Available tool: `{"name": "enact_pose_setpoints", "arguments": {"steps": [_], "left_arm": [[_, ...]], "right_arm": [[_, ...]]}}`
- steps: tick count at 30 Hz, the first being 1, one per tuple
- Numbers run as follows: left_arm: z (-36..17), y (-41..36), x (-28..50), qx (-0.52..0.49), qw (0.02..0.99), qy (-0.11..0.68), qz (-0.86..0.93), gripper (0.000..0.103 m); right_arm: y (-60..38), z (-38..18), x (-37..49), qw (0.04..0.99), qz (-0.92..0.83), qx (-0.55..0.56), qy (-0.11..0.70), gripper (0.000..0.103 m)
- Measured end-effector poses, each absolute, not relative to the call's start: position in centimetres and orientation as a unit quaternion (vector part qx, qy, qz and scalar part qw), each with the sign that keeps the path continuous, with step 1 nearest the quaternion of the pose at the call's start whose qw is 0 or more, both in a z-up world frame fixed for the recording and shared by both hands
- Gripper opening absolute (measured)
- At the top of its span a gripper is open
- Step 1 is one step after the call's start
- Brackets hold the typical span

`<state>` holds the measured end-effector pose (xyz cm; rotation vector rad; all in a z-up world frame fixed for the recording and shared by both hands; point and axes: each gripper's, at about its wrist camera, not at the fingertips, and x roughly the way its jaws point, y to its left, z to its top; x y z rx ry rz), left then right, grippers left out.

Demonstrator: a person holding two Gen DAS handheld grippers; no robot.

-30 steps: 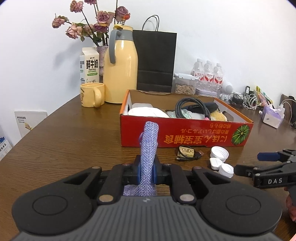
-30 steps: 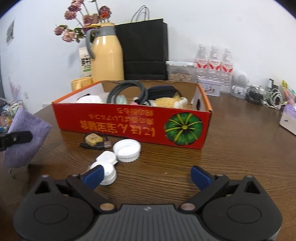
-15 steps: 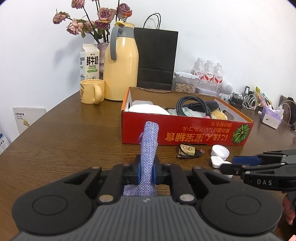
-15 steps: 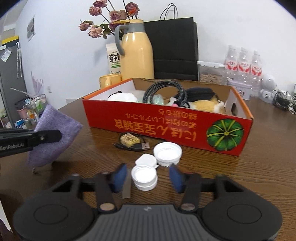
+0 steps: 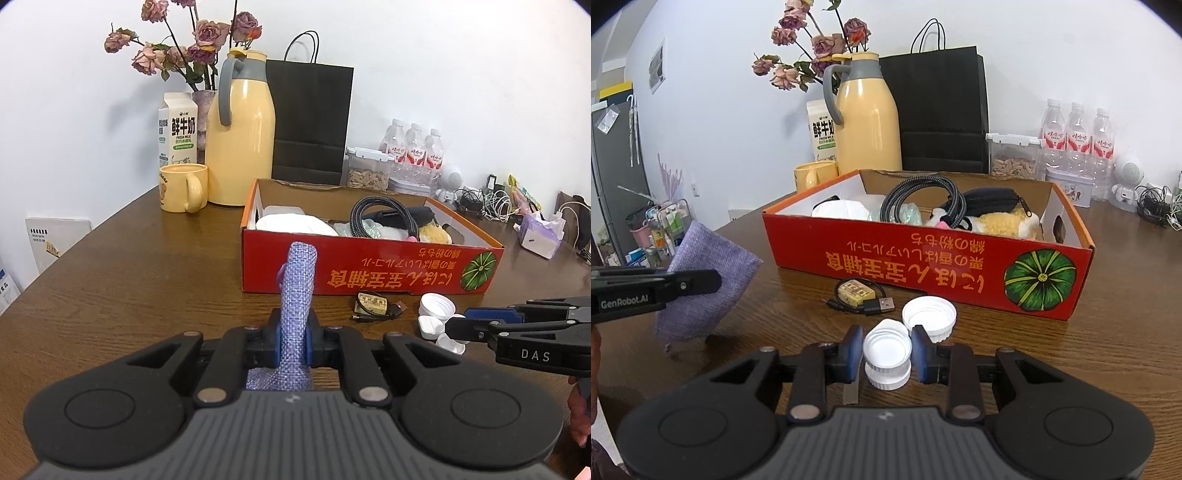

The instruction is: Organize objects

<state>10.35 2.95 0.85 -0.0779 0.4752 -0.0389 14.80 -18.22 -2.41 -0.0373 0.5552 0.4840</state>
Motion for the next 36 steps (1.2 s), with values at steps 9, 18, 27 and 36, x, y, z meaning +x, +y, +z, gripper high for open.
{"name": "enact_pose_setpoints", "arguments": {"steps": [9,18,27,36], "left_arm": [[2.6,1.9,11.3,-0.026,0.976,0.214,-0.029,0.012],[5.3,0.0,13.8,-0.006,0.983,0.178,-0.047,0.012],[7.2,-2.1,18.4,0.002,0.987,0.149,-0.054,0.012],[6.4,-2.7,24.7,-0.005,0.989,0.148,-0.023,0.012]], "right_arm": [[-19.0,-0.4,14.9,0.942,0.233,-0.018,0.240,0.028],[-19.6,2.8,16.9,0.954,0.225,-0.022,0.197,0.028],[-19.8,4.8,21.6,0.964,0.205,-0.017,0.168,0.028],[-20.8,3.3,26.9,0.971,0.161,-0.009,0.177,0.027]]}}
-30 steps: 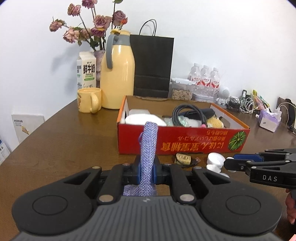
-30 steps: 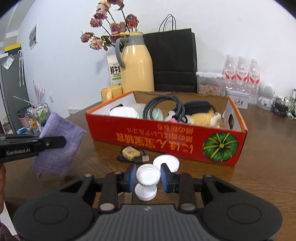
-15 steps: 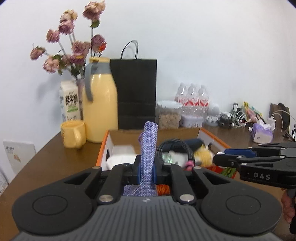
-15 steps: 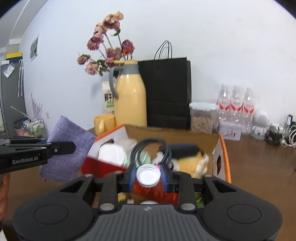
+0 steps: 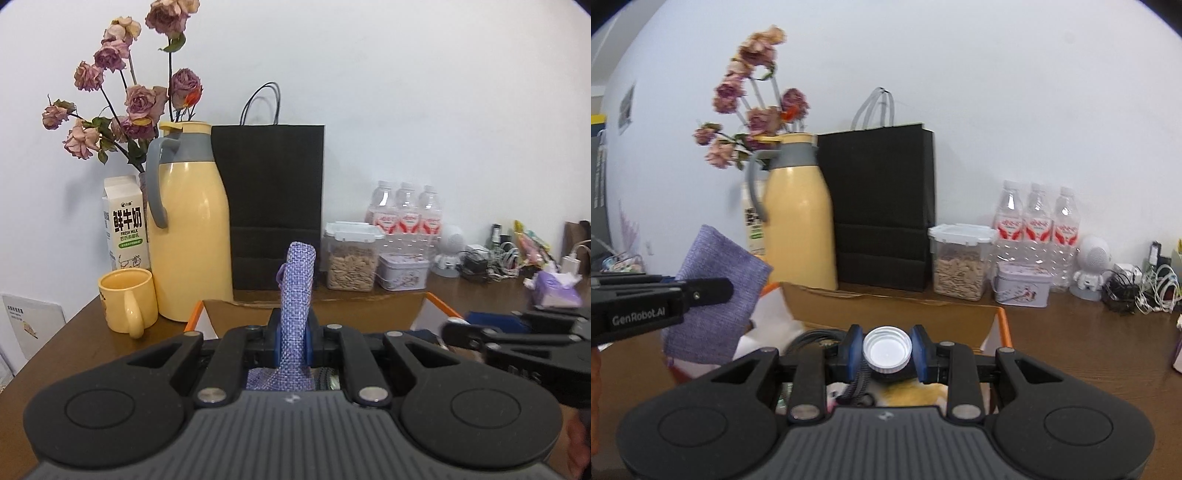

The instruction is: Organize objects

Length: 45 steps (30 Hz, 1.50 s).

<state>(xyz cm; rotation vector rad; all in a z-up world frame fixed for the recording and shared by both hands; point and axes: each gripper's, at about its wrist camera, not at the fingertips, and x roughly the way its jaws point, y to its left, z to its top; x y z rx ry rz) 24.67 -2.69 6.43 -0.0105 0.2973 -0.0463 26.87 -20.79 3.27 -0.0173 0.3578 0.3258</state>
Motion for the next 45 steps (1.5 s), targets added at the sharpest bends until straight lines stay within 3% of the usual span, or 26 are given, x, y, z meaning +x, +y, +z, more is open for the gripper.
{"name": "enact_pose_setpoints", "arguments": {"steps": [11,12,13,15,16,18,19,20,22,45], "left_arm": [[4.0,-1.4,27.4,-0.008,0.985,0.174,-0.004,0.012],[4.0,-1.5,27.4,-0.006,0.985,0.174,-0.004,0.016],[3.9,-1.6,27.3,-0.004,0.985,0.174,-0.001,0.022],[4.0,-1.7,27.0,-0.002,0.986,0.169,-0.002,0.062],[4.0,-1.7,26.8,-0.001,0.987,0.161,0.001,0.073],[4.2,-1.8,26.2,0.004,0.990,0.142,0.007,0.101],[4.3,-1.8,25.8,0.003,0.991,0.132,0.007,0.103],[4.3,-1.7,25.5,-0.001,0.992,0.123,0.007,0.103],[4.3,-1.8,25.1,-0.005,0.993,0.115,0.010,0.103],[4.2,-2.0,23.2,-0.007,0.993,0.121,-0.002,0.103]], "right_arm": [[-20.9,0.8,28.0,0.969,0.141,-0.023,0.202,0.028],[-20.9,0.8,27.8,0.969,0.141,-0.023,0.201,0.028],[-20.9,0.8,27.7,0.969,0.140,-0.022,0.200,0.028],[-21.0,0.8,27.4,0.970,0.138,-0.018,0.197,0.028],[-21.1,0.8,27.4,0.970,0.138,-0.018,0.197,0.033],[-21.2,0.9,27.2,0.970,0.141,-0.014,0.196,0.057],[-21.2,0.9,27.1,0.971,0.139,-0.013,0.193,0.079],[-21.2,0.9,27.0,0.972,0.137,-0.015,0.189,0.096],[-21.2,1.0,26.7,0.974,0.135,-0.014,0.179,0.103],[-20.6,1.4,24.6,0.977,0.135,-0.031,0.163,0.103]]}}
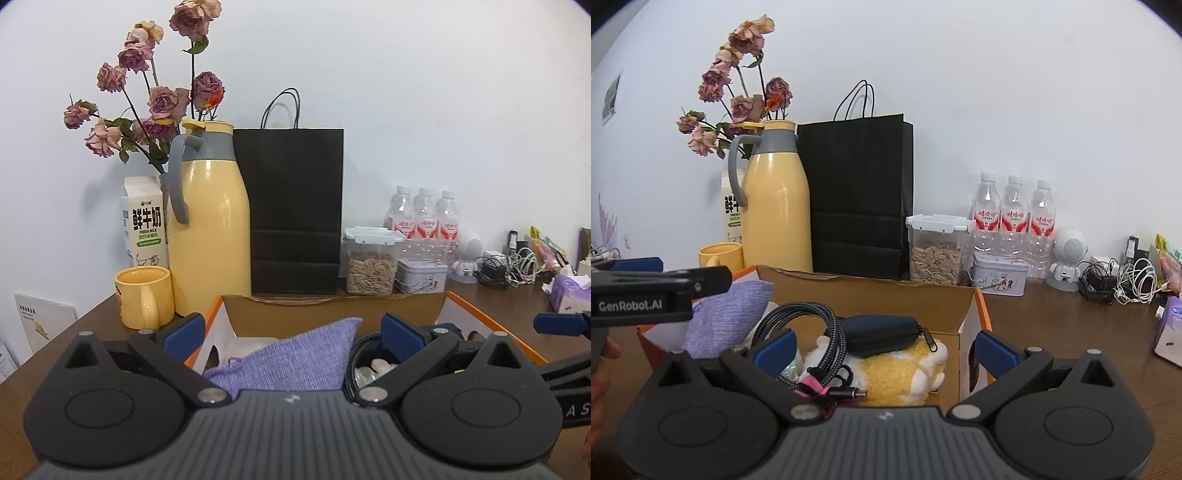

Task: Organize objects
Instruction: 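Move both grippers back from the box toward the remaining table items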

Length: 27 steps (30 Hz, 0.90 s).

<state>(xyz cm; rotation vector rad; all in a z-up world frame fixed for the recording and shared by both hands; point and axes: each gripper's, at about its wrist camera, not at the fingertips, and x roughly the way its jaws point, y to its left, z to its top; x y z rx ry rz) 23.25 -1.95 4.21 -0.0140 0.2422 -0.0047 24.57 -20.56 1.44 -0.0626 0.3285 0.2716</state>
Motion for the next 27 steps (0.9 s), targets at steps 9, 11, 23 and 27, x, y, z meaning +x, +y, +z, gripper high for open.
{"name": "enact_pose_setpoints", "arguments": {"steps": [9,11,23,27], "left_arm": [[3.9,-1.9,21.0,0.004,0.991,0.132,-0.007,0.103],[4.0,-1.6,20.3,0.004,0.990,0.139,-0.009,0.103],[3.8,0.5,16.9,0.001,0.984,0.176,-0.002,0.103],[3.6,1.0,15.9,0.006,0.983,0.185,0.002,0.103]], "right_arm": [[-20.6,1.3,22.4,0.974,0.145,-0.046,0.167,0.103],[-20.6,1.3,21.9,0.972,0.151,-0.049,0.171,0.103],[-19.9,0.1,18.7,0.958,0.173,-0.084,0.214,0.103],[-19.7,-0.7,17.7,0.951,0.181,-0.089,0.233,0.103]]}}
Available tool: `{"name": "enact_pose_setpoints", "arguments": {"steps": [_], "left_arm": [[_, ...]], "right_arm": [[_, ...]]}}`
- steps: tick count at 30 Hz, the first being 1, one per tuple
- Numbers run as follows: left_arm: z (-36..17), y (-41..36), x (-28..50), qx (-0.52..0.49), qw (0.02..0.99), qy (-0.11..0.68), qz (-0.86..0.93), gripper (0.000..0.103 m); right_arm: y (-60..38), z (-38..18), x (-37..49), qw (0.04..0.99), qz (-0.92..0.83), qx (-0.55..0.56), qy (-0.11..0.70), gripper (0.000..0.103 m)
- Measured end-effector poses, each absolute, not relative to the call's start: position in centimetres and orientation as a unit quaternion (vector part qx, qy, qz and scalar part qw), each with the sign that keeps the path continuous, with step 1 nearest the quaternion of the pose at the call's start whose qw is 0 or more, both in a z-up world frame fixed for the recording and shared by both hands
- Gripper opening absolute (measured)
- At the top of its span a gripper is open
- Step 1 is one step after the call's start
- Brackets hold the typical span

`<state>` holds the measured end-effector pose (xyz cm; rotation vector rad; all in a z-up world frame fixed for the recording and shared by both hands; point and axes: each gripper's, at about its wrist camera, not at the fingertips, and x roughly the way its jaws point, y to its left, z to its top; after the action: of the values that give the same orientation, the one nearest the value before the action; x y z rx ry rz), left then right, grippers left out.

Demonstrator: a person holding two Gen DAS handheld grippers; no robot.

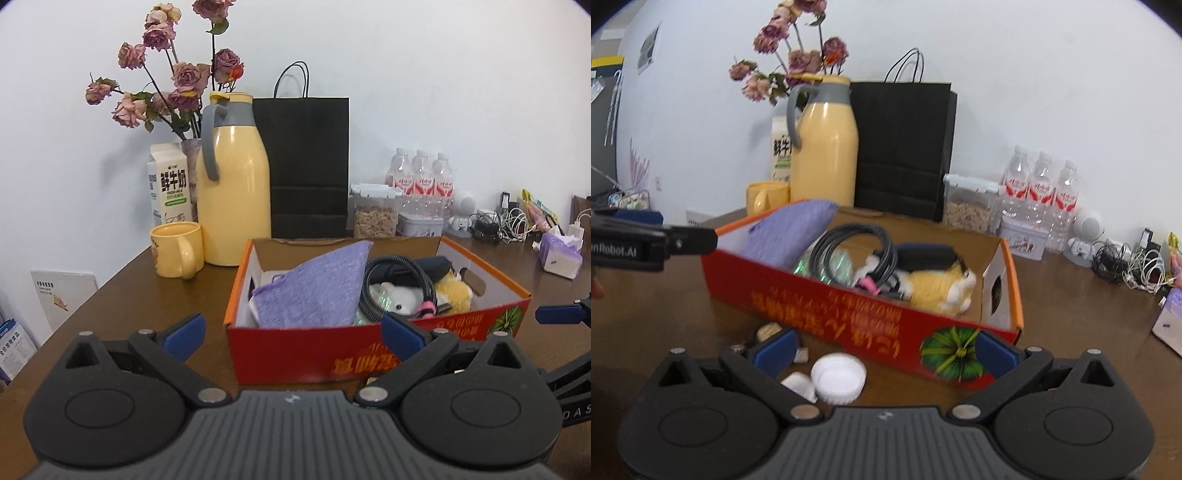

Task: Organize objects
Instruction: 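Move both grippers back from the box toward the remaining table items, then grasp a white cap with the right gripper while the left grasps the clear plastic strip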

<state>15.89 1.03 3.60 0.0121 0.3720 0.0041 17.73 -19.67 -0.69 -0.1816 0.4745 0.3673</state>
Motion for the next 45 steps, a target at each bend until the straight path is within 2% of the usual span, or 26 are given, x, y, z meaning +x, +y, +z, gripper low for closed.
{"name": "enact_pose_setpoints", "arguments": {"steps": [6,8,12,16,18,21,25,34,45], "left_arm": [[3.1,1.8,14.4,0.006,0.979,0.201,0.007,0.103],[2.9,2.0,13.9,0.008,0.978,0.207,0.009,0.103],[2.6,2.4,12.9,0.007,0.976,0.215,0.012,0.103],[2.6,2.5,12.1,0.005,0.976,0.219,0.015,0.103],[2.6,2.5,11.8,0.005,0.975,0.221,0.015,0.103],[2.5,2.4,11.5,0.005,0.974,0.225,0.014,0.103],[2.4,2.0,11.1,0.006,0.973,0.231,0.012,0.103],[2.0,1.4,10.6,0.009,0.970,0.244,0.014,0.103],[1.1,-0.2,11.2,0.021,0.963,0.270,0.003,0.103]], "right_arm": [[-19.0,-2.1,16.4,0.939,0.193,-0.103,0.265,0.101],[-19.0,-2.4,16.0,0.934,0.200,-0.104,0.276,0.093],[-18.8,-3.2,15.6,0.926,0.209,-0.105,0.295,0.088],[-18.4,-3.9,15.9,0.921,0.215,-0.100,0.311,0.071],[-18.3,-4.0,16.1,0.919,0.225,-0.089,0.312,0.068],[-18.1,-4.2,16.3,0.916,0.240,-0.076,0.311,0.058],[-17.8,-4.1,16.0,0.914,0.254,-0.077,0.306,0.028],[-17.9,-3.9,15.7,0.919,0.248,-0.072,0.298,0.027],[-20.4,-3.0,14.8,0.947,0.205,-0.049,0.242,0.027]]}}
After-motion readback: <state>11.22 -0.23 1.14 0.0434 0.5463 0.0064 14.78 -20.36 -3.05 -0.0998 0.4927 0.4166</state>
